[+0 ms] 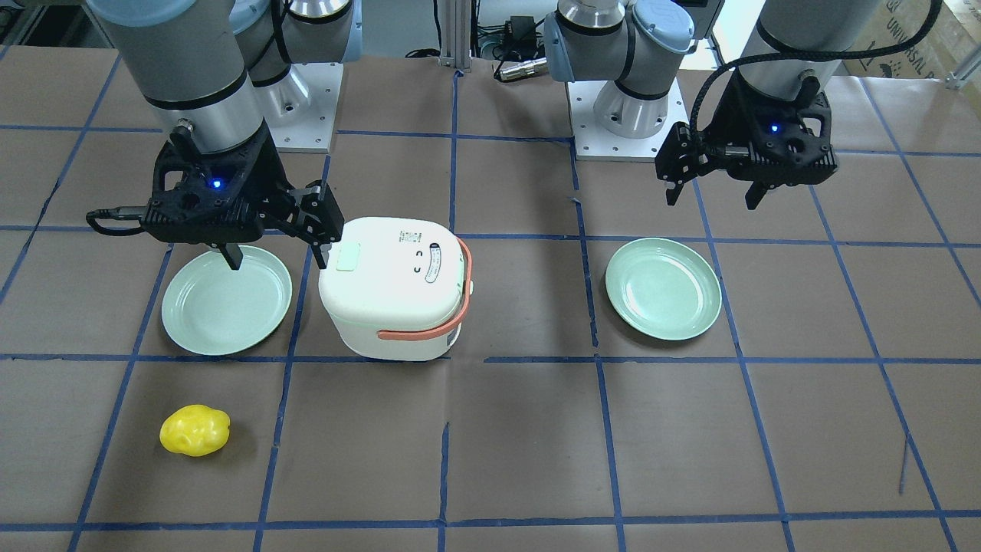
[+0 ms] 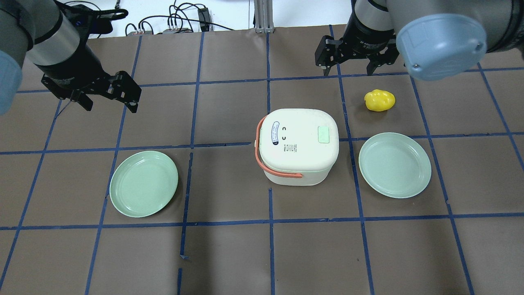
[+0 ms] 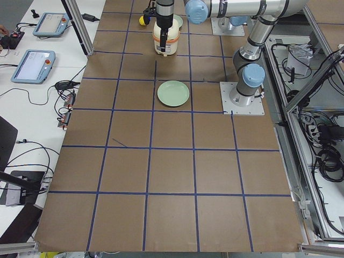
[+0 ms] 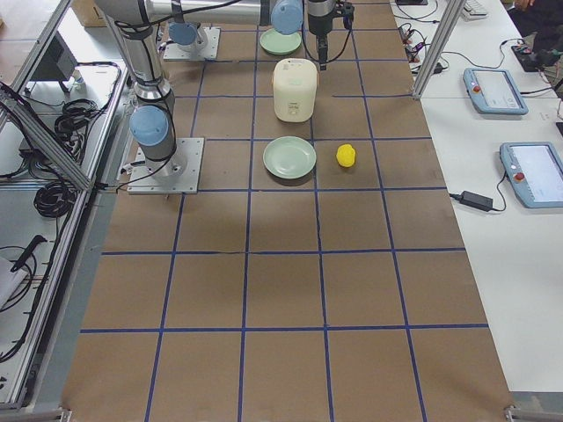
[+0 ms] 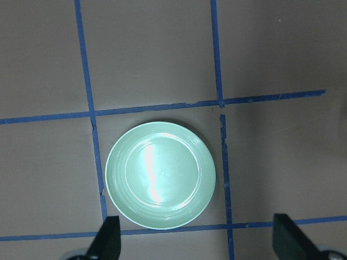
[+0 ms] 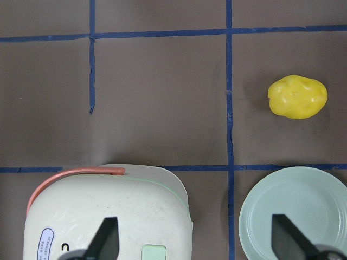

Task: Press rice cooker button

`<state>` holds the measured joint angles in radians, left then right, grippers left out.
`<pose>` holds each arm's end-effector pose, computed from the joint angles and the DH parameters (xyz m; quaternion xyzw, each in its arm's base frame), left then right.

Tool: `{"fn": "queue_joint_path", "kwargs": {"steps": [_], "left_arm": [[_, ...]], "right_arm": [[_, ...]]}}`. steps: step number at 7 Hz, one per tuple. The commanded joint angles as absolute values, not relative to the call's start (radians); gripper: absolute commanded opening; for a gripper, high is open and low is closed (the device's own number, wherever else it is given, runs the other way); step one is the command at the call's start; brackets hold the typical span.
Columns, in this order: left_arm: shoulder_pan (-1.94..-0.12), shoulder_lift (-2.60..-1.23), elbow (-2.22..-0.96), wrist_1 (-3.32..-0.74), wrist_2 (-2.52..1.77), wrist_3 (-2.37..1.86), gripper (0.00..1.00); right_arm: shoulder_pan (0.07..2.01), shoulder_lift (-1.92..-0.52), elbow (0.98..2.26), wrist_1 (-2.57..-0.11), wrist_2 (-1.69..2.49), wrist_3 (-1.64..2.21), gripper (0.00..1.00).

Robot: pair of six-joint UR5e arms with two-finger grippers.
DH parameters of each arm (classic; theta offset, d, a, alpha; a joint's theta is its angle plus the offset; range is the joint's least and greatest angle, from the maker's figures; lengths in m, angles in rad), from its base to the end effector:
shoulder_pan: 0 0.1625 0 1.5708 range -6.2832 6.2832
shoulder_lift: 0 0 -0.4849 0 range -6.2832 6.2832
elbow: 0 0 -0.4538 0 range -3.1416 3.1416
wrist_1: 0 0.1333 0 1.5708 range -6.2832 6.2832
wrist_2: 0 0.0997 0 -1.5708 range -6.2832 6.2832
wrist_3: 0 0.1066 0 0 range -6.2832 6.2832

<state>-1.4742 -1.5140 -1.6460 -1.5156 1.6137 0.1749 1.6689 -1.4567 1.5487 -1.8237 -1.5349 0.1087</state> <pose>-0.0770 -0.5397 0.5355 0.0387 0.9989 -0.0153 0.0237 0.1974 -0.6061 0.5134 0.0038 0.9966 -0.0781 0.0261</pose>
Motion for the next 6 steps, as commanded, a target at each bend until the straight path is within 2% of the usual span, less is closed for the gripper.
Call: {"fn": "queue_joint_path", "kwargs": {"steps": [1,6], "left_arm": [[-1.474,-1.514,-1.646,-1.516,1.614,0.175,1.00],[-1.474,-1.514,-1.646,-1.516,1.614,0.175,1.00]], "right_arm": [[1.683,-1.459,1.539,-1.825,-1.535,0.139,1.00],[1.698,-1.462,1.539,-1.825,-1.537,0.153,1.00]]}}
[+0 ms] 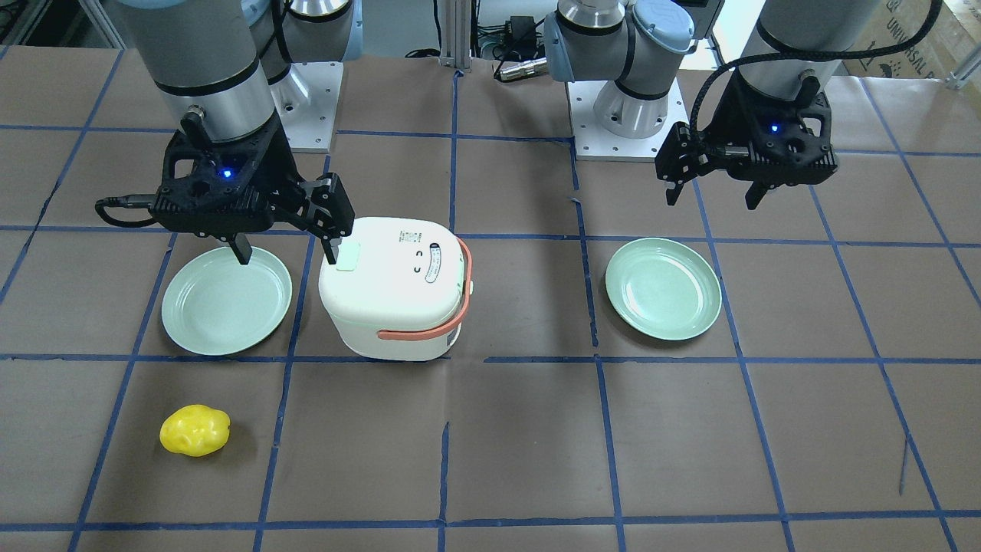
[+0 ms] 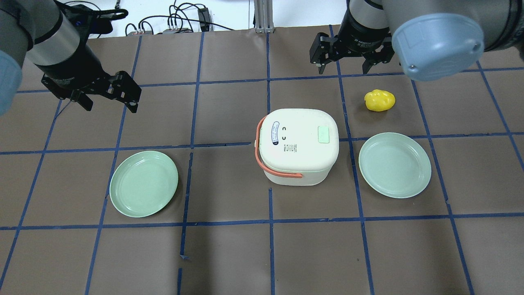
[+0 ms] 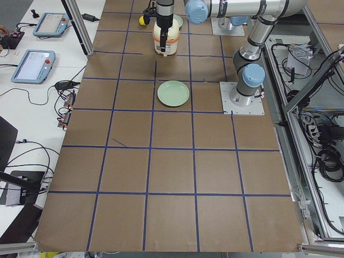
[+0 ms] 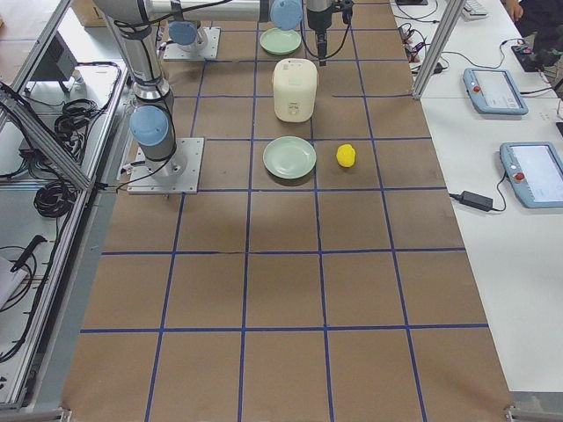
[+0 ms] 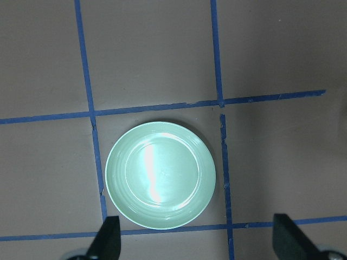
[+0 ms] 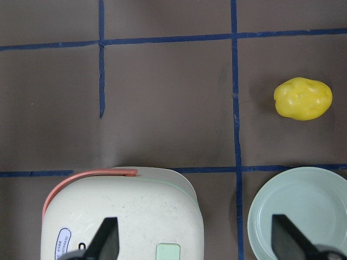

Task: Press rice cooker button

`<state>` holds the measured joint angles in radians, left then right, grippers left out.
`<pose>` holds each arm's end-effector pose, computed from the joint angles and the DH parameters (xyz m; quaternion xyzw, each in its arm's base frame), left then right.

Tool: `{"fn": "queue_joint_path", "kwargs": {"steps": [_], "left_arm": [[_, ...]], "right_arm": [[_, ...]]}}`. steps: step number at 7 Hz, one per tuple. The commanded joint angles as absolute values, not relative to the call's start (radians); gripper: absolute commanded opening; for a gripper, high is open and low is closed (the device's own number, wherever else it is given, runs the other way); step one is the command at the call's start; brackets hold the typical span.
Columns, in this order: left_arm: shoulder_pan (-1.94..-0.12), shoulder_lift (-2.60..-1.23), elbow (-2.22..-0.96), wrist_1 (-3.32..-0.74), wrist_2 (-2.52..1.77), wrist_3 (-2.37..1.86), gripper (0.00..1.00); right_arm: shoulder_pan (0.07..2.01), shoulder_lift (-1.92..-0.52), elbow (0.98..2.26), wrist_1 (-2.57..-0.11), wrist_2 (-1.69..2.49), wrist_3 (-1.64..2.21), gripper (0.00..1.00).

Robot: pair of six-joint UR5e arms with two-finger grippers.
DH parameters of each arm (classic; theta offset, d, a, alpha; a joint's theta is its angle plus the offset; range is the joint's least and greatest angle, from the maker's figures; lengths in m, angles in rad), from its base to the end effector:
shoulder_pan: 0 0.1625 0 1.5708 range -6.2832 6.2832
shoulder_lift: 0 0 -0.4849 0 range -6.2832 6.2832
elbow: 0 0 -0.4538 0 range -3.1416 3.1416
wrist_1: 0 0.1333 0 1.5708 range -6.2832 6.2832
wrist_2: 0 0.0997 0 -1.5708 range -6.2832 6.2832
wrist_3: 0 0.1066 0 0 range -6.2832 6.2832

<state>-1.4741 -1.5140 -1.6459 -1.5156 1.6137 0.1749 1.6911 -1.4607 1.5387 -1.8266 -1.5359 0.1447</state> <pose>-0.0770 -0.5397 0.5356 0.0387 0.9989 -0.0154 0.0237 0.2108 -0.6017 0.5219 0.0106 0.9958 -0.0857 0.0290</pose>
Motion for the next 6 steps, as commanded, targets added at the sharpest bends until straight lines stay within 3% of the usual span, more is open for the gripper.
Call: {"fn": "queue_joint_path", "kwargs": {"steps": [1,2,3,4,5,6], "left_arm": [[-1.474,-1.514,-1.646,-1.516,1.614,0.175,1.00],[-1.474,-1.514,-1.646,-1.516,1.614,0.175,1.00],[-1.474,-1.514,-1.646,-1.516,1.614,0.175,1.00],[-1.474,-1.514,-1.646,-1.516,1.614,0.175,1.00],[-1.474,-1.514,-1.646,-1.516,1.614,0.175,1.00],[-1.474,-1.514,-1.646,-1.516,1.614,0.175,1.00]], "right_arm": [[1.703,-1.471,1.529,-1.824,-1.537,0.194,1.00],[1.725,-1.476,1.529,-1.824,-1.537,0.240,0.97],[1.762,-1.476,1.529,-1.824,-1.552,0.273,0.80],[1.772,-1.476,1.535,-1.815,-1.552,0.287,0.55],[1.772,-1.477,1.543,-1.810,-1.543,0.288,0.41],[1.772,-1.462,1.545,-1.822,-1.548,0.287,0.36]]}}
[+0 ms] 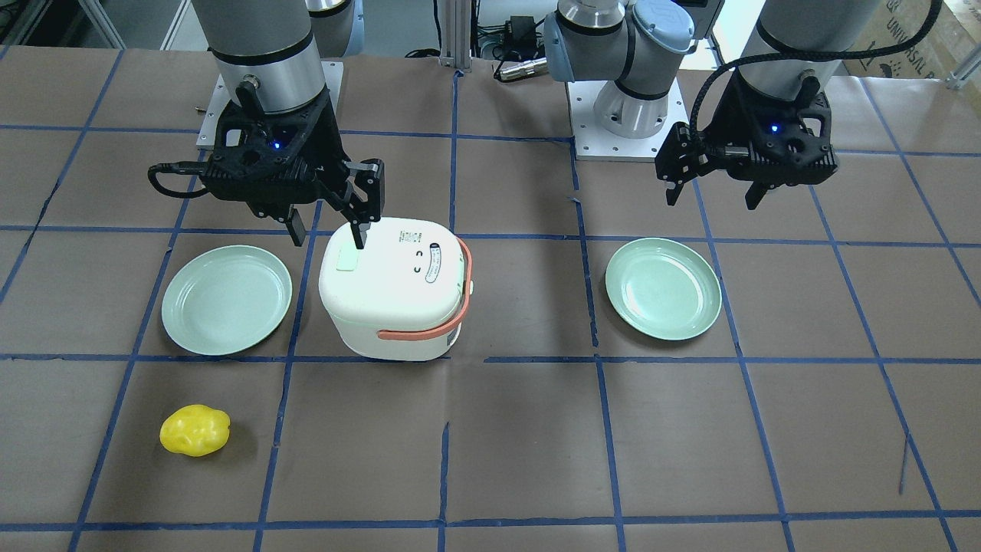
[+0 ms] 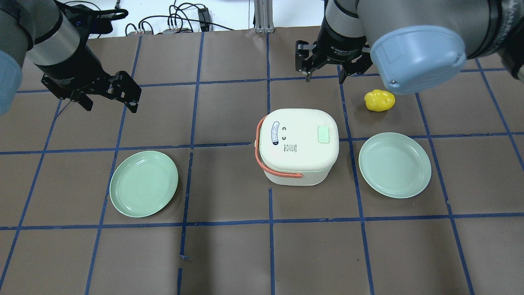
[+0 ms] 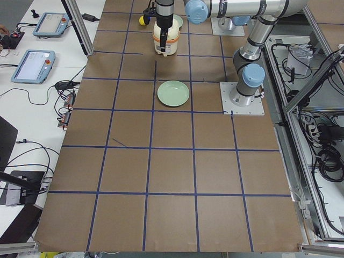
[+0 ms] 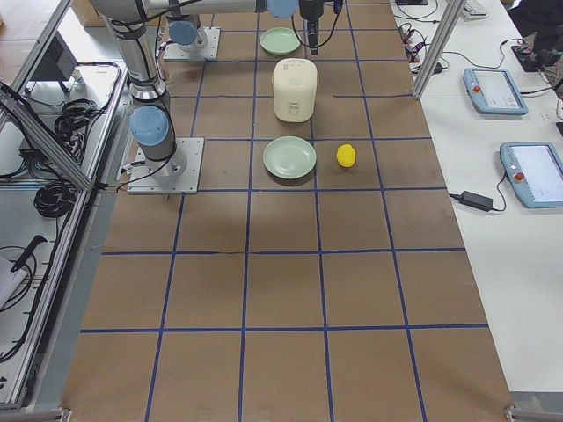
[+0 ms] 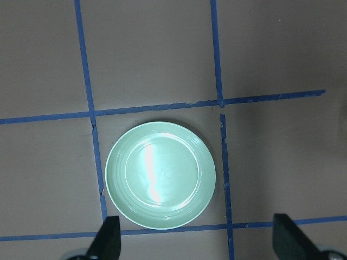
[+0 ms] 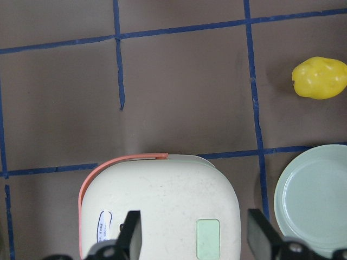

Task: Press rice cooker button
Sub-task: 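Move the right gripper over the white rice cooker's green button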

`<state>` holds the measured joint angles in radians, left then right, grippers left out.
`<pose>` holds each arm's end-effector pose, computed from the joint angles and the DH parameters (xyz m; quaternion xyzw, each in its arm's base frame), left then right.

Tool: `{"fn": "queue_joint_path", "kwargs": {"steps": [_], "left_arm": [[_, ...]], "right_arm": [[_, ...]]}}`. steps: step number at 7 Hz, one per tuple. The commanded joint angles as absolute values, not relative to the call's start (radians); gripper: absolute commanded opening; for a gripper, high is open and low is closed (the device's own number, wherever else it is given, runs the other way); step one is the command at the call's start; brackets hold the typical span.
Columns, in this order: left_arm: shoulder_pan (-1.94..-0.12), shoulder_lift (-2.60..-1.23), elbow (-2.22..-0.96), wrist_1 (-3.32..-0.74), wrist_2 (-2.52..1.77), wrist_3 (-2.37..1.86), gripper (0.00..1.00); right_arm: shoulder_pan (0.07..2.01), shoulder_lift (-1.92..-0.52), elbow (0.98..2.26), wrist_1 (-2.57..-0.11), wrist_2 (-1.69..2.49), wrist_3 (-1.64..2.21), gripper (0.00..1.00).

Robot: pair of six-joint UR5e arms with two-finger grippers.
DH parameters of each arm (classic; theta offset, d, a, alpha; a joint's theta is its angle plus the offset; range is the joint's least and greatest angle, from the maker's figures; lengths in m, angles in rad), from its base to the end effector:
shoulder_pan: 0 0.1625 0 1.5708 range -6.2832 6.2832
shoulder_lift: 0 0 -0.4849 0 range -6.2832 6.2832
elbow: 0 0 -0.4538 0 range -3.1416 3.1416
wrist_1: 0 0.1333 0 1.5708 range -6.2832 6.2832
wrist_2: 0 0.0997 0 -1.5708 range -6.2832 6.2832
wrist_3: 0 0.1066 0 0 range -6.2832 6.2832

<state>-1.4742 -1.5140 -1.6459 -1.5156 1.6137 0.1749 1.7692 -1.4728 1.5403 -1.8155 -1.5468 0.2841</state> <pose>-0.0770 -0.5397 0.5356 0.0387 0.9988 -0.0154 0.0237 0.2548 -0.5782 0.5271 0.0416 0.9951 -0.0831 0.0327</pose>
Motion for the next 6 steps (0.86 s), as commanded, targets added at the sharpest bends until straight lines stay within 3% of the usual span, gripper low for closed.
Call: {"fn": "queue_joint_path", "kwargs": {"steps": [1,6], "left_arm": [[-1.474,-1.514,-1.646,-1.516,1.614,0.175,1.00],[-1.474,-1.514,-1.646,-1.516,1.614,0.175,1.00]], "right_arm": [[1.772,-1.459,1.548,-1.819,-1.546,0.285,0.32],[1.770,-1.443,1.586,-1.821,-1.537,0.285,0.15]]}}
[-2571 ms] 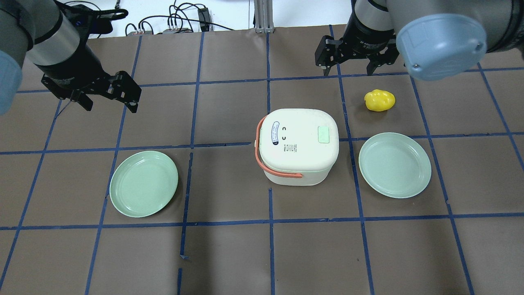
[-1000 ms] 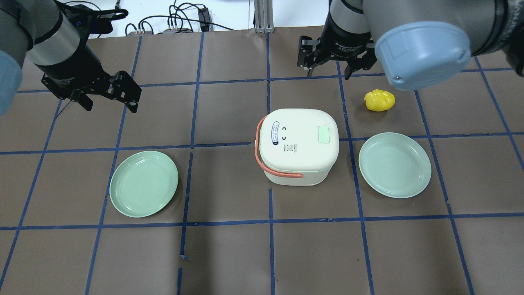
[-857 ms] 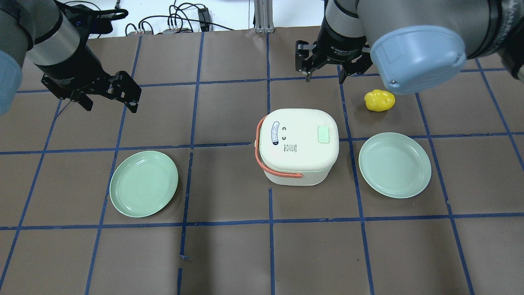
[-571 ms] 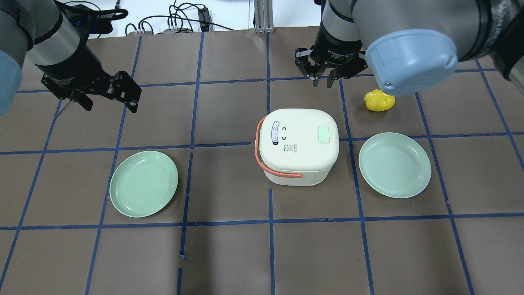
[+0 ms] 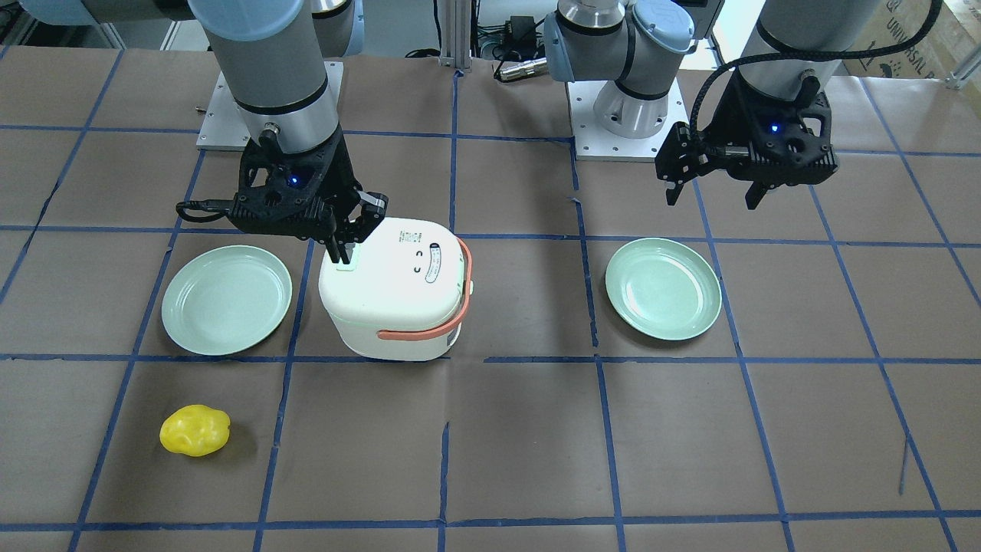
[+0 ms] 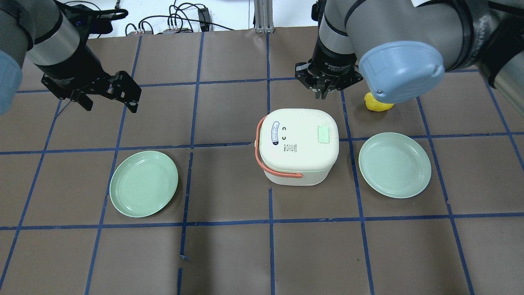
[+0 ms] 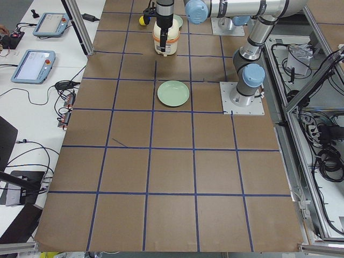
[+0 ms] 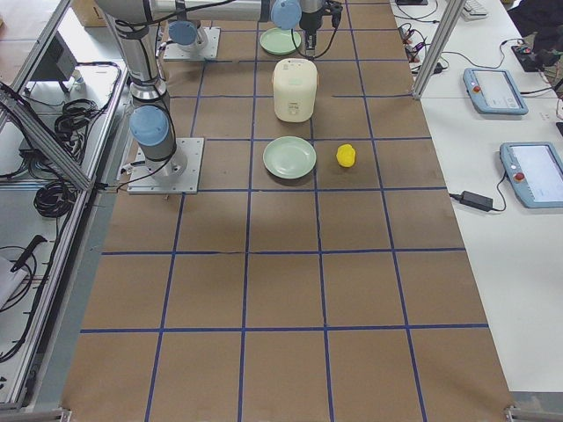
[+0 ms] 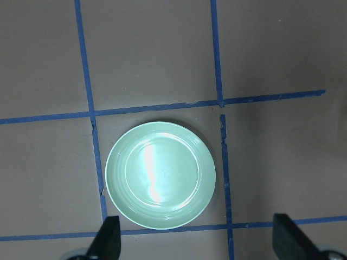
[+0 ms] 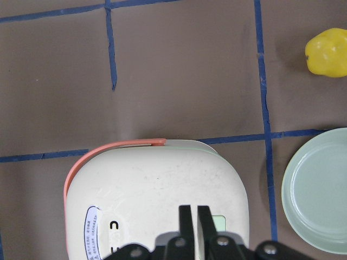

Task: Press rice cooker button
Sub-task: 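Move the right gripper over the white rice cooker's green button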

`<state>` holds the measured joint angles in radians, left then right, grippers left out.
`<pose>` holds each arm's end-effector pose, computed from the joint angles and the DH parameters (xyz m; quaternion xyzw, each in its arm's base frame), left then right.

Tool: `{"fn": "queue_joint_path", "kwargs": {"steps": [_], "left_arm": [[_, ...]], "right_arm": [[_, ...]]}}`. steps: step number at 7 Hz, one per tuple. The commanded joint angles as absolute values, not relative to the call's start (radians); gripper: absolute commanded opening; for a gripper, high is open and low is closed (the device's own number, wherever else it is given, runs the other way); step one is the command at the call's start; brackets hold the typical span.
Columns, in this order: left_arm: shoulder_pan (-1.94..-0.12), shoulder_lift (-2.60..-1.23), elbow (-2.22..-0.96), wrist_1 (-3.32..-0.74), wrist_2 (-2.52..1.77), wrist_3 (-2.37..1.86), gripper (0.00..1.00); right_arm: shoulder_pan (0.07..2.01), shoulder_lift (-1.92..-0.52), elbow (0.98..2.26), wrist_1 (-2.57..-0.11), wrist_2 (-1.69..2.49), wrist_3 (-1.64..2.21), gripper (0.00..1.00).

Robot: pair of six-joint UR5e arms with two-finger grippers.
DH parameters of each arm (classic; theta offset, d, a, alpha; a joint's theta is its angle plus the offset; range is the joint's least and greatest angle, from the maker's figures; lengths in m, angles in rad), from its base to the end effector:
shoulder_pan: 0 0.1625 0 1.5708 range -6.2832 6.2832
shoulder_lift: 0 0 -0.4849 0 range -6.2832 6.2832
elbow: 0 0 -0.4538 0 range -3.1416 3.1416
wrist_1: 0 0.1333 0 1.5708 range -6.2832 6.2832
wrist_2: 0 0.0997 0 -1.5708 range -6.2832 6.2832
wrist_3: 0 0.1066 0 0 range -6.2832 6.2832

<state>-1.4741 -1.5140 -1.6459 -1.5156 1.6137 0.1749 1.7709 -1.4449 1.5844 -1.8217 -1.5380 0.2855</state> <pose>-0.0770 -0.5397 0.5356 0.0387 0.9989 -0.0154 0.0237 0.2575 -0.5816 0.4857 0.0417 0.9974 -0.0501 0.0293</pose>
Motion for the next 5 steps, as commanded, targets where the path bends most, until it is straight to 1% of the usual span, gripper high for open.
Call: {"fn": "queue_joint_path", "kwargs": {"steps": [1,5], "left_arm": [[-1.474,-1.514,-1.646,-1.516,1.614,0.175,1.00],[-1.474,-1.514,-1.646,-1.516,1.614,0.175,1.00]], "right_arm": [[1.772,-1.442,1.588,-1.821,-1.536,0.285,0.14],[1.778,-1.450,1.589,-1.812,-1.531,0.288,0.14]]}}
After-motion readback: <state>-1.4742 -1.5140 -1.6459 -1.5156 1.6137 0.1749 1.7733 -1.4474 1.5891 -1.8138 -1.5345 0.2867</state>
